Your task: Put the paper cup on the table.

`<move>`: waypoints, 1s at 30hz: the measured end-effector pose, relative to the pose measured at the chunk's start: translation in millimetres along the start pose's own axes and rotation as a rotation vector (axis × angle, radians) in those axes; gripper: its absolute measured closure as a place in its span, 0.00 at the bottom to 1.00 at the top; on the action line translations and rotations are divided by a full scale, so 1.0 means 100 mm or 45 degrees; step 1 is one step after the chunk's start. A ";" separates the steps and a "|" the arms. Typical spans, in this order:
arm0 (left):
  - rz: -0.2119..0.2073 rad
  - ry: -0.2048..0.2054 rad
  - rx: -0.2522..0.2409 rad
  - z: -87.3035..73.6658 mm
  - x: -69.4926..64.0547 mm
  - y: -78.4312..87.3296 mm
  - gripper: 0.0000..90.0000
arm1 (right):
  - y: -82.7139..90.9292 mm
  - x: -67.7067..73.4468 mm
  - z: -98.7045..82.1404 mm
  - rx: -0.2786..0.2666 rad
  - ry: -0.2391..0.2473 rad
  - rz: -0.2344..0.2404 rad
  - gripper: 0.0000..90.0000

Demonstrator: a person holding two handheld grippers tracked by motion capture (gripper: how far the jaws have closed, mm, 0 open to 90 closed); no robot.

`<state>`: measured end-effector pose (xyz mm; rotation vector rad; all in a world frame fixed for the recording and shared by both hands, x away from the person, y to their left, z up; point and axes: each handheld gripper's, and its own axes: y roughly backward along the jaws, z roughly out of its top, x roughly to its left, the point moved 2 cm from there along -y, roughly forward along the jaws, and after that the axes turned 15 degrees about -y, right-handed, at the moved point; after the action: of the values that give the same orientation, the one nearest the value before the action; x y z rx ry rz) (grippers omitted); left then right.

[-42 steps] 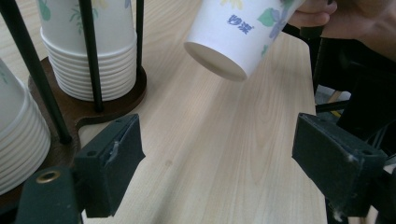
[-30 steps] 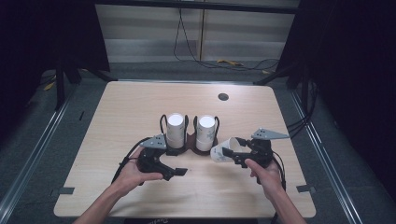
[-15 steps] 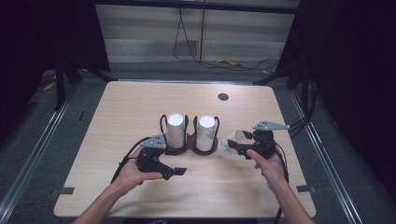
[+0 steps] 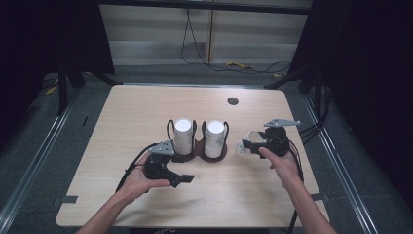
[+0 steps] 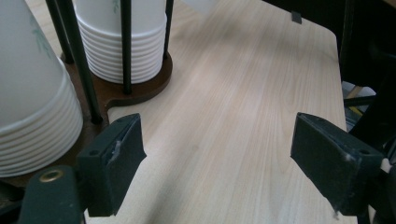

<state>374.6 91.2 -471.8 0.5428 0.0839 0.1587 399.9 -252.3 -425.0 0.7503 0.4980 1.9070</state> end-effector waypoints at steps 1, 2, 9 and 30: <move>0.002 -0.008 0.003 0.00 0.00 0.00 0.19 | -0.01 -0.03 0.01 0.009 0.004 -0.024 0.32; 0.003 -0.011 0.003 0.01 0.00 0.00 0.19 | -0.01 -0.05 0.01 0.020 0.005 -0.033 0.32; 0.025 0.013 0.005 0.00 0.03 0.03 0.19 | -0.06 -0.21 0.09 0.076 -0.015 -0.100 0.32; 0.032 0.000 0.019 0.00 0.01 0.03 0.19 | -0.32 -0.33 0.24 0.221 0.063 -0.290 0.31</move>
<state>375.2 93.7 -470.2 0.5590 0.0780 0.1827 447.8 -267.4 -437.5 0.7253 0.7550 1.6880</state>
